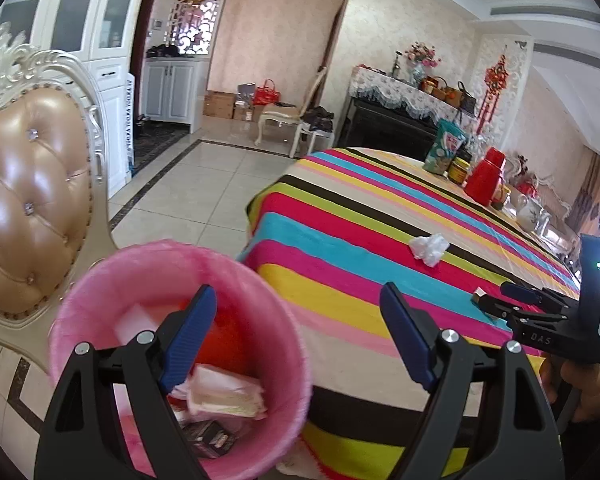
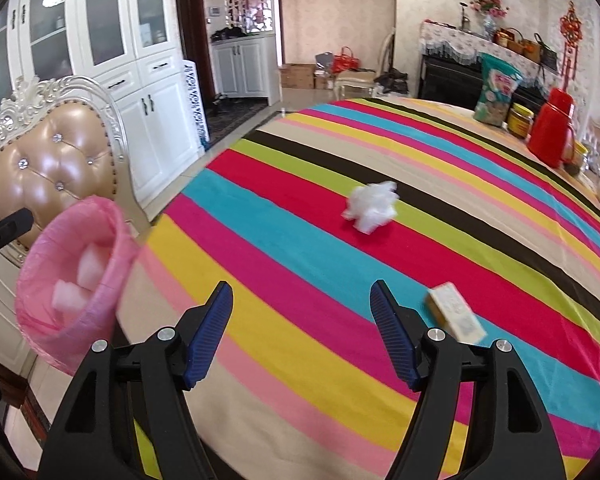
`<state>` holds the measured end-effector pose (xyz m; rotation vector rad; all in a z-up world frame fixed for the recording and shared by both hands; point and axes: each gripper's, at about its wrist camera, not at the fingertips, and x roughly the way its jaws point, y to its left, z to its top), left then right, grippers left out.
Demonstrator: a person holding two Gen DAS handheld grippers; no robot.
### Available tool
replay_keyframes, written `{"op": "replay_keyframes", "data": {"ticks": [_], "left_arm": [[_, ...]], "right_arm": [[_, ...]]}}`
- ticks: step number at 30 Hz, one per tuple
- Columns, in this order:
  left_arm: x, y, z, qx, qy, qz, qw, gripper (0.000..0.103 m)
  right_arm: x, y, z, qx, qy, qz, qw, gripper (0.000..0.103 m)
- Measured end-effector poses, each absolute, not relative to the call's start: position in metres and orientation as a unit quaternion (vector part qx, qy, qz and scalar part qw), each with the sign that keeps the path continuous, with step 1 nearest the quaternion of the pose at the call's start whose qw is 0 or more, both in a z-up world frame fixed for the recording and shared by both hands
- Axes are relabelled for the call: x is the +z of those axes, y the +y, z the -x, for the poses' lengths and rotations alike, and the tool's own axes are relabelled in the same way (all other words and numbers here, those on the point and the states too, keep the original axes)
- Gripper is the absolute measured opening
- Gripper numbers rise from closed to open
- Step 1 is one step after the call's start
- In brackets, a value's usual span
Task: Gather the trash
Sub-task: 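Move both tools back over the table toward the tissue and small box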
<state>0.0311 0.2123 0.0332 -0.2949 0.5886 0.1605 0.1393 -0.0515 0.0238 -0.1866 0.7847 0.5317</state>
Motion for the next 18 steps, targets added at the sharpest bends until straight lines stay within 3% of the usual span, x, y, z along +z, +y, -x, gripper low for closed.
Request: {"op": "replay_keyframes", "data": {"ticks": [18], "left_arm": [[0.016, 0.156, -0.104, 0.035, 0.313, 0.122, 0.941, 0.078]], "right_arm": [[-0.005, -0.114, -0.184, 0.212, 0.397, 0.083, 0.889, 0.067]]}}
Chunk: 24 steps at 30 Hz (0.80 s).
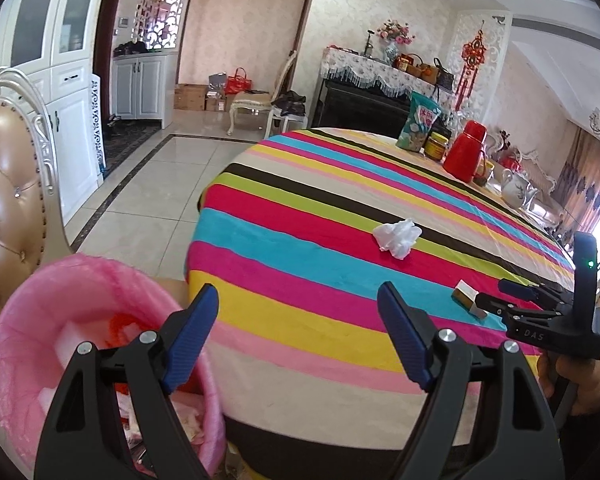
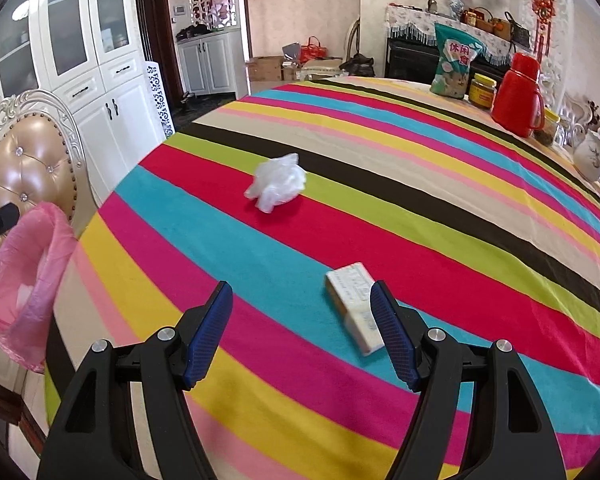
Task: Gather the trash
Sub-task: 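Move both tools back over the table toward the tissue and small box, then grasp the small cream-and-brown box with the right tool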
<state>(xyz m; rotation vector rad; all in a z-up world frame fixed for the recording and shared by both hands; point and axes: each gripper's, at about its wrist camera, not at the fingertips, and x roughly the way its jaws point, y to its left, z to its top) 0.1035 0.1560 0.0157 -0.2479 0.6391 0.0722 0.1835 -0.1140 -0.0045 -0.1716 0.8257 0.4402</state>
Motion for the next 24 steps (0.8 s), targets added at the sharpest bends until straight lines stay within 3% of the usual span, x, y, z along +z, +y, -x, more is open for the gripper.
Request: {"op": "replay_keyframes", "data": {"ticks": [4, 14, 24], "left_arm": [[0.011, 0.149, -0.117, 0.026, 0.318, 0.119, 0.94, 0.078], [0.0, 0.127, -0.154, -0.005, 0.327, 0.112, 0.938, 0.078], [-0.007, 0.112, -0.183, -0.025, 0.331, 0.106, 0.937, 0.078]], "right_arm": [[-0.011, -0.122, -0.191, 0.202, 0.407, 0.084, 0.887, 0.067], [-0.035, -0.132, -0.208, 0.193, 0.446, 0.084, 0.87, 0.047], [-0.039, -0.14, -0.211, 0.173, 0.449, 0.09, 0.872, 0.044]]}}
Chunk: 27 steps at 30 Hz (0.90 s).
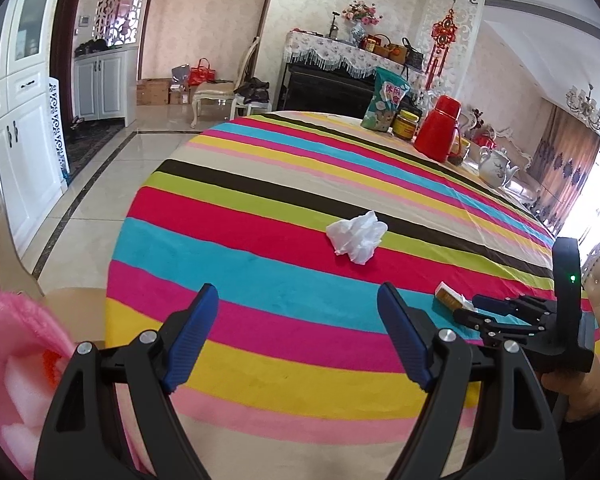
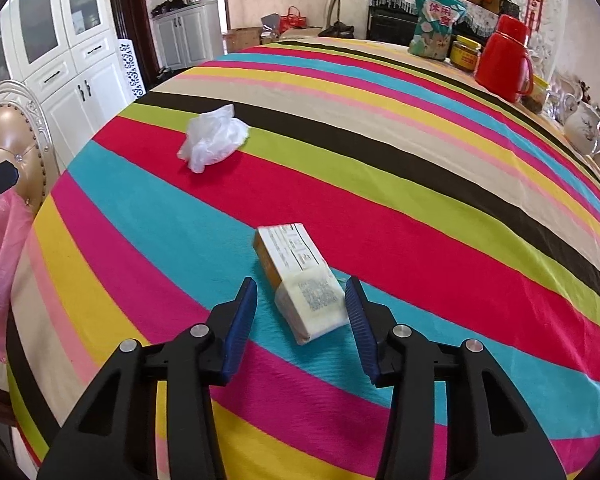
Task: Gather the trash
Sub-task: 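Grasp the small cream-and-brown box with the right tool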
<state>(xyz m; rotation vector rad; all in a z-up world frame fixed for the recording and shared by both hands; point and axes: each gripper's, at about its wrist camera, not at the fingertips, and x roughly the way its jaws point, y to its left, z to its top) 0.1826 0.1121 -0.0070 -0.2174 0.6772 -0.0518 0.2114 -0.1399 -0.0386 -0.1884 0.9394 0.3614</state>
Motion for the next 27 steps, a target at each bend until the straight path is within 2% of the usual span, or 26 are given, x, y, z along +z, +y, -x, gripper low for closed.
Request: {"op": "replay_keyframes", "data": {"ticks": [14, 18, 22, 27], "left_arm": [[-0.014, 0.102, -0.198, -0.04, 0.336, 0.106, 0.935, 0.078], [-0.016, 0.099, -0.2, -0.042, 0.338, 0.105, 0.934, 0.078], [-0.017, 0.096, -0.204, -0.046, 0.342, 0.102, 0.933, 0.078], [-0.02, 0.089, -0.214, -0.054, 0.347, 0.1, 0.931, 0.078]], "right_arm": [[-0.042, -0.149, -0.219, 0.168, 0.456, 0.071, 0.871, 0.044], [-0.039, -0.153, -0.221, 0.167, 0.453, 0.06, 0.874, 0.033], [-0.04, -0.156, -0.222, 0.169, 0.452, 0.052, 0.874, 0.015], [-0.036, -0.16, -0.222, 0.169, 0.442, 0.044, 0.88, 0.016]]}}
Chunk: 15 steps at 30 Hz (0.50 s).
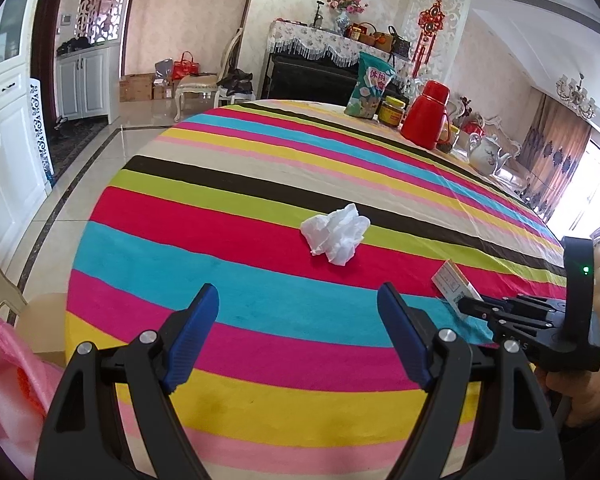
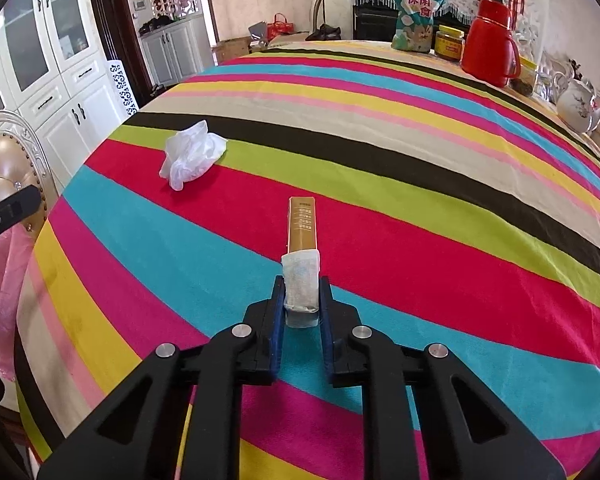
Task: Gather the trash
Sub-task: 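Grasp the small cream-and-brown box with the right tool, then grasp the crumpled white tissue with the left tool while the right tool holds the box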
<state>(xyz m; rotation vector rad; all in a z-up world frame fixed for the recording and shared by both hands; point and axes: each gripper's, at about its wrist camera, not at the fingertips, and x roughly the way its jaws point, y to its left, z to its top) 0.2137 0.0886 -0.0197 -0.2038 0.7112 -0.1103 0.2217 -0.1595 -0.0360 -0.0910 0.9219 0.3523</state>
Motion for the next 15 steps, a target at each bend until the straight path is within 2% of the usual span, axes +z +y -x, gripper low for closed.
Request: {"op": "replay_keyframes", "data": {"ticks": [15], "left_arm": [[-0.034, 0.043, -0.287, -0.09, 0.379, 0.052, 0.919, 0.07]], "right_arm": [[-0.008, -0.189, -0.218, 0.117, 0.39, 0.016, 0.913, 0.016]]}}
